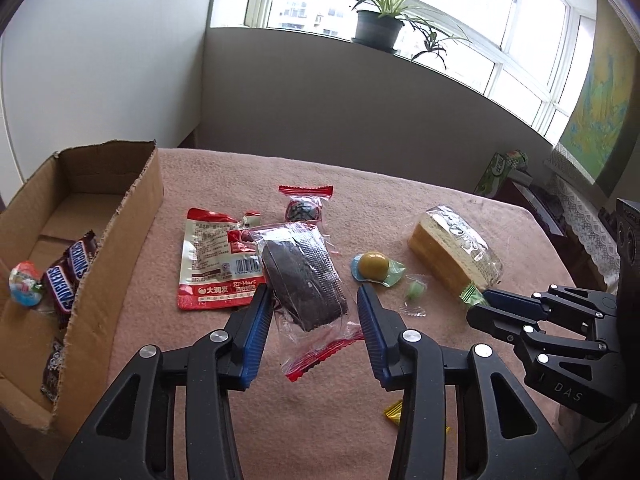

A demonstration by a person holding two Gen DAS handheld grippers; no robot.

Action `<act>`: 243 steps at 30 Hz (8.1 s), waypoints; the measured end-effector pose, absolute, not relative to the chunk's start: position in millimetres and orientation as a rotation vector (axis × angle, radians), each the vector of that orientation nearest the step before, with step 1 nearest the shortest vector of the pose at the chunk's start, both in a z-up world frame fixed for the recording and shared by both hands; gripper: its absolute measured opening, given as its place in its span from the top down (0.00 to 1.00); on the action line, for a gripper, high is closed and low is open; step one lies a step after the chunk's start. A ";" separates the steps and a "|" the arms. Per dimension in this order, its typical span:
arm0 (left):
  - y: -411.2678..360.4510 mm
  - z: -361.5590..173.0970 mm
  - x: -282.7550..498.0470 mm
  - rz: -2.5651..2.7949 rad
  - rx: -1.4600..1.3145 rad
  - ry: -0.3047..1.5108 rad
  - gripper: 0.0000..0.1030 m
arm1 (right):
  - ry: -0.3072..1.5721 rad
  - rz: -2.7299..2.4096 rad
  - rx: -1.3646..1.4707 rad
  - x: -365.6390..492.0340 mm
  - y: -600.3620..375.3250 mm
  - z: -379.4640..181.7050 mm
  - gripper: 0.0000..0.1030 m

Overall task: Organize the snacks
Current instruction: 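Carry the dark snack bag into the box while the right tool brings the green candy, then open the left tool over the box while the right tool releases the green candy, then withdraw both tools from the box back over the snacks, then grasp the round candy egg with the left tool while the right tool grips the yellow candy packet, then carry the candy egg and yellow packet into the box and open both tools, then withdraw both tools from the box toward the wrapped bread loaf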

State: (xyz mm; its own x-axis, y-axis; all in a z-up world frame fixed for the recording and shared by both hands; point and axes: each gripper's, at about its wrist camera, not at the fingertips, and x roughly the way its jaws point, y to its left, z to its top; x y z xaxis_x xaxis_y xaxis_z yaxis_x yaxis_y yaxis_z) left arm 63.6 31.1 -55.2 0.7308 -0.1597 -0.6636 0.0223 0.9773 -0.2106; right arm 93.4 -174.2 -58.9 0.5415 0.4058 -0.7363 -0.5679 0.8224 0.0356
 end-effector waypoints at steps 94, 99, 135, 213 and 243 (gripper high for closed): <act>90.5 -38.1 31.4 -0.072 -0.222 0.657 0.41 | 0.853 0.625 -0.073 101.9 -145.7 -56.9 0.19; 57.9 -44.1 54.6 -0.159 -0.235 0.728 0.41 | 0.864 0.659 -0.137 83.7 -152.0 -66.9 0.27; -38.2 -95.5 148.6 -0.238 -0.001 0.923 0.70 | 0.867 0.607 -0.277 41.0 -136.6 -118.8 0.77; 221.5 -48.6 10.3 0.151 -0.287 0.603 0.65 | 0.810 0.805 -0.038 127.0 94.6 -53.7 0.30; 150.4 -27.6 25.1 0.034 -0.265 0.575 0.39 | 0.731 0.605 0.028 141.0 -69.5 -22.1 0.11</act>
State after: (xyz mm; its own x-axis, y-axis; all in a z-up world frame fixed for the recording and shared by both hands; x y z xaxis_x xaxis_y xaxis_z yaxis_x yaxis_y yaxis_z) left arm 25.1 150.4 -27.6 0.8397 -0.0421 -0.5414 -0.1052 0.9655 -0.2383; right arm 141.0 -69.5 -22.1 0.5824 0.5274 -0.6187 -0.5087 0.8300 0.2287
